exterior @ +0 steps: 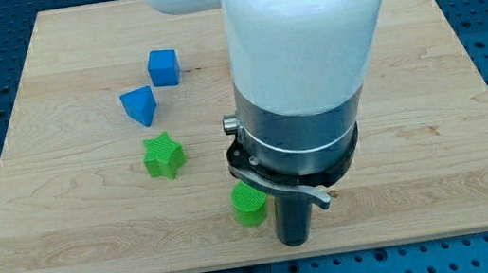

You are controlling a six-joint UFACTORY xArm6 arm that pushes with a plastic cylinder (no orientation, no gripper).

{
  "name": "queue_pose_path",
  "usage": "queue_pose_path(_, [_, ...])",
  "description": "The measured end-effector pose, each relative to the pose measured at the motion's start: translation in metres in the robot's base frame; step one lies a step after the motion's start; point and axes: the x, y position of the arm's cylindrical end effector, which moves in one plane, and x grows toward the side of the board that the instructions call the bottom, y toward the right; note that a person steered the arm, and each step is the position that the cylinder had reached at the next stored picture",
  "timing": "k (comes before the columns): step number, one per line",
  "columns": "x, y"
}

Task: Place the green circle and the red star in a diagonal line

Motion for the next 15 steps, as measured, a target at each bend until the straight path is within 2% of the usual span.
queue_pose_path(7, [-0.018,-0.004])
queue_pose_path(11, [-0.033,-0.038])
queue_pose_path(15, [-0.025,-0.033])
